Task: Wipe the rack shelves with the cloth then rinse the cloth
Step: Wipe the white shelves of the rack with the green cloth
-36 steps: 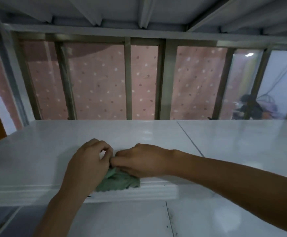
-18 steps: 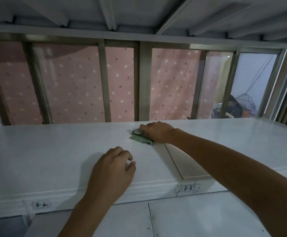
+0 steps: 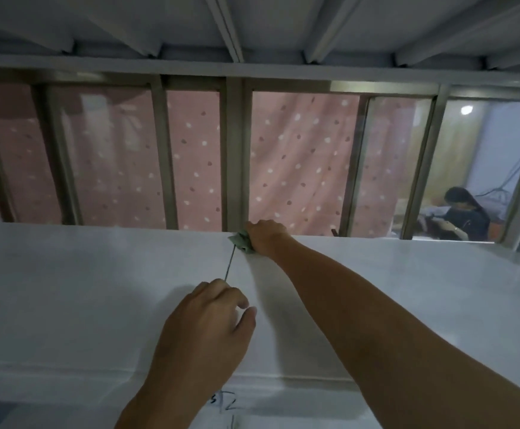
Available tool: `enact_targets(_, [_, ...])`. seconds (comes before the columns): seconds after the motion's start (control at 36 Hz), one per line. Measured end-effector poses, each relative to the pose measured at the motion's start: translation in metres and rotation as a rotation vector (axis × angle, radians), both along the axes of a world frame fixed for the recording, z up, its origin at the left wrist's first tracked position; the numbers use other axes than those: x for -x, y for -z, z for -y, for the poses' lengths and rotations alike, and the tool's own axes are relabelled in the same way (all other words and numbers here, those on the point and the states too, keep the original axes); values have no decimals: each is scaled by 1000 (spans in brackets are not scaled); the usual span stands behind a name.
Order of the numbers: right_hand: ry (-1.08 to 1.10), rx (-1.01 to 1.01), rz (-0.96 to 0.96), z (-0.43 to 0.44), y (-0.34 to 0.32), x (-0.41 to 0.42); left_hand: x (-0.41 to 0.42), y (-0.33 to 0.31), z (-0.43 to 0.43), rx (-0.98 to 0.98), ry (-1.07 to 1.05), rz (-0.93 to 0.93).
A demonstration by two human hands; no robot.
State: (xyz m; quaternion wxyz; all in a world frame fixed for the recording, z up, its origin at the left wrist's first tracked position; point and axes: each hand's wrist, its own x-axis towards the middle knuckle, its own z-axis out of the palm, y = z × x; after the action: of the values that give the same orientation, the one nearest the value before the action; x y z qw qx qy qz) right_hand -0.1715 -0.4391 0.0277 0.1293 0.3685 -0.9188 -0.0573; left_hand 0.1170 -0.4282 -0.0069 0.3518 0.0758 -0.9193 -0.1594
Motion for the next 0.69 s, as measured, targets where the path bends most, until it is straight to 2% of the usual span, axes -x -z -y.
enact_targets(0.19, [-15, -6, 26, -36, 4, 18, 13, 13, -34, 25, -26, 54])
enact_targets(0.31, [17, 61, 31, -75, 4, 24, 13, 13, -44, 45, -52, 16])
enact_targets(0.39, [67, 78, 16, -107, 3, 28, 17, 12, -64, 63, 15, -5])
enact_targets(0.58, [149, 43, 37, -163, 2, 39, 45, 2, -132, 94, 155, 101])
enact_targets(0.69, [186, 72, 60, -203, 4, 57, 70, -11, -173, 98, 253, 91])
